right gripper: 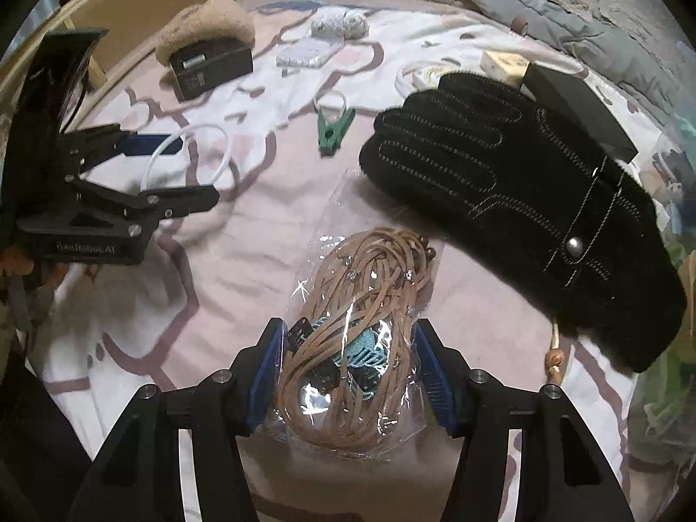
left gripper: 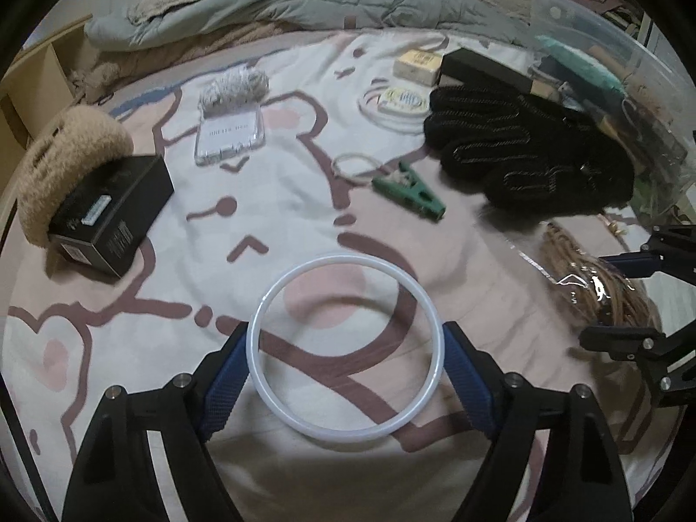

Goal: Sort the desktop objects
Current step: 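Lift the clear bag of tan cords off the bed with the right tool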

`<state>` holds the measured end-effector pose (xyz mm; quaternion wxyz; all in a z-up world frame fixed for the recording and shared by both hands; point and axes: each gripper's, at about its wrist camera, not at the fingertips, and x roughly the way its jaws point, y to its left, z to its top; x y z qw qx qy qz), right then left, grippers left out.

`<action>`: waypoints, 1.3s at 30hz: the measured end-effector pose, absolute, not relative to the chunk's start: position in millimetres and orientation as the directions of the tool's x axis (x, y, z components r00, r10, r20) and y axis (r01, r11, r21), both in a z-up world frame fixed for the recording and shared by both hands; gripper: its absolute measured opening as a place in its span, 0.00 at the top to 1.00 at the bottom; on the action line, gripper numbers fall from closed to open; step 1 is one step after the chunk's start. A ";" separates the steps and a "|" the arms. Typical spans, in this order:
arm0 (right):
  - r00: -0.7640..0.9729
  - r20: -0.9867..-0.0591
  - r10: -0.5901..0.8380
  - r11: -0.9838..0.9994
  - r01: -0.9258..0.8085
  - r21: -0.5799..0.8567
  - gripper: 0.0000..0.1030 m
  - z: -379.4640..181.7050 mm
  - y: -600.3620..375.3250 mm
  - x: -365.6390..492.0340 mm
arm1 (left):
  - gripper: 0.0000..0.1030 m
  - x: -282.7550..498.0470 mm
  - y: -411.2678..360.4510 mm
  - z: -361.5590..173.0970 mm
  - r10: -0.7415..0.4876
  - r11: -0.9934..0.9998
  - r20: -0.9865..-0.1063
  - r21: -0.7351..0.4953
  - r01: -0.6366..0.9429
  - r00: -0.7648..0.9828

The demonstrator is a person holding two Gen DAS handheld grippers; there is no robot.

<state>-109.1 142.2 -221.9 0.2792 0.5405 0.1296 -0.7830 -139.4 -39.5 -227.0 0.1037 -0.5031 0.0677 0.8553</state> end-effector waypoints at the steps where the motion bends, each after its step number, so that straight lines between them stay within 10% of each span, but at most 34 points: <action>1: -0.271 -0.912 -0.307 -0.812 0.574 0.103 0.42 -217.3 143.7 -109.3 | 0.18 -138.6 -38.9 -223.4 0.111 -0.969 -0.872 0.012 -0.248 -0.477; 39: -0.203 -0.949 -0.240 -0.846 0.523 0.102 0.20 -245.0 135.7 -103.9 | 0.18 -135.9 -44.7 -205.9 0.117 -0.979 -0.878 -0.023 -0.205 -0.464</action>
